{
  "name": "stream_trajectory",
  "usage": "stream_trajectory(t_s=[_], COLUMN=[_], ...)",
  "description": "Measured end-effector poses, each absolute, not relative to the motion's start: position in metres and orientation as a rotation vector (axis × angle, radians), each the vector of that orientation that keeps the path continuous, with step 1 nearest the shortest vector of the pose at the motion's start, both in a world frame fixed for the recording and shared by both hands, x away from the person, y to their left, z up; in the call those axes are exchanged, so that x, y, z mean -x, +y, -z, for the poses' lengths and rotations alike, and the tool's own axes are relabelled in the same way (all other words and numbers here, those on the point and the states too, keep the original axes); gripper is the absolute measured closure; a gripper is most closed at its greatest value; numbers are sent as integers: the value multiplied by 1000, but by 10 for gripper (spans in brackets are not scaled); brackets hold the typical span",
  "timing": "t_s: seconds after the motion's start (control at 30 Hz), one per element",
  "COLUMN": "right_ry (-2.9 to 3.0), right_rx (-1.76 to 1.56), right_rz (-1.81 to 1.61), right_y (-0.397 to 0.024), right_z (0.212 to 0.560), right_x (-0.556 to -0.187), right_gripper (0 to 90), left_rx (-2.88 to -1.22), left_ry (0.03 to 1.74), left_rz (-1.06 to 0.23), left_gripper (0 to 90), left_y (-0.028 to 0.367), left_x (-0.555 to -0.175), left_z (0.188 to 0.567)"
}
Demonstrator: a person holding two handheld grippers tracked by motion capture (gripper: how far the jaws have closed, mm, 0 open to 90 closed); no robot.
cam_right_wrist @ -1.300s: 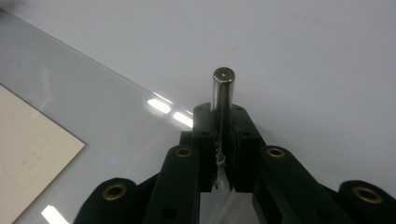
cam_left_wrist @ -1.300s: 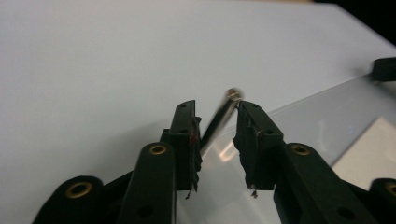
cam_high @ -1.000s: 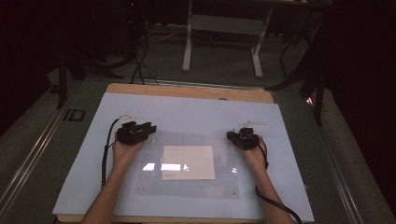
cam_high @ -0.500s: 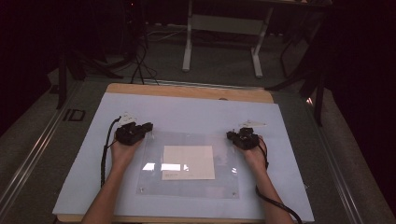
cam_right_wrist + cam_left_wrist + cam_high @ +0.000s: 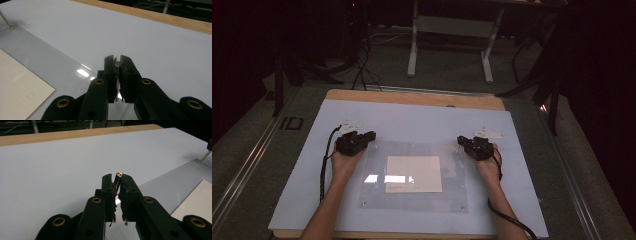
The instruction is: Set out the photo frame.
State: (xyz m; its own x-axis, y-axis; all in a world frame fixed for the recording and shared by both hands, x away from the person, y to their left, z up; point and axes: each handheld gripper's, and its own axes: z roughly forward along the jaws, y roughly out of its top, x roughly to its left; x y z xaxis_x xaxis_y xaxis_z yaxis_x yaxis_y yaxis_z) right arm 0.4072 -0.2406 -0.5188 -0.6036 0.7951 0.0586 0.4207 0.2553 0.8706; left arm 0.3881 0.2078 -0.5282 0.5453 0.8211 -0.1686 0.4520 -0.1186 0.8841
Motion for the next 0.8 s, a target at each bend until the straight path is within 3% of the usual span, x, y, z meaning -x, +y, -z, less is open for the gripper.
stream_trajectory(t_s=[0.1, 0.3, 0.8], right_ry=[2138, 2138, 2202], right_rx=[-1108, -1114, -1222], right_rz=[-1299, -1305, -1311], right_y=[-241, -241, -244], right_z=[519, 519, 514], right_x=[-407, -407, -417], right_gripper=[844, 845, 840], left_rx=[-1745, -1745, -1677], left_ry=[1067, 1073, 1150], left_rz=[-448, -459, -327], left_gripper=[787, 829, 813], left_y=[207, 202, 208], left_x=[-389, -392, -400], left_z=[529, 529, 530])
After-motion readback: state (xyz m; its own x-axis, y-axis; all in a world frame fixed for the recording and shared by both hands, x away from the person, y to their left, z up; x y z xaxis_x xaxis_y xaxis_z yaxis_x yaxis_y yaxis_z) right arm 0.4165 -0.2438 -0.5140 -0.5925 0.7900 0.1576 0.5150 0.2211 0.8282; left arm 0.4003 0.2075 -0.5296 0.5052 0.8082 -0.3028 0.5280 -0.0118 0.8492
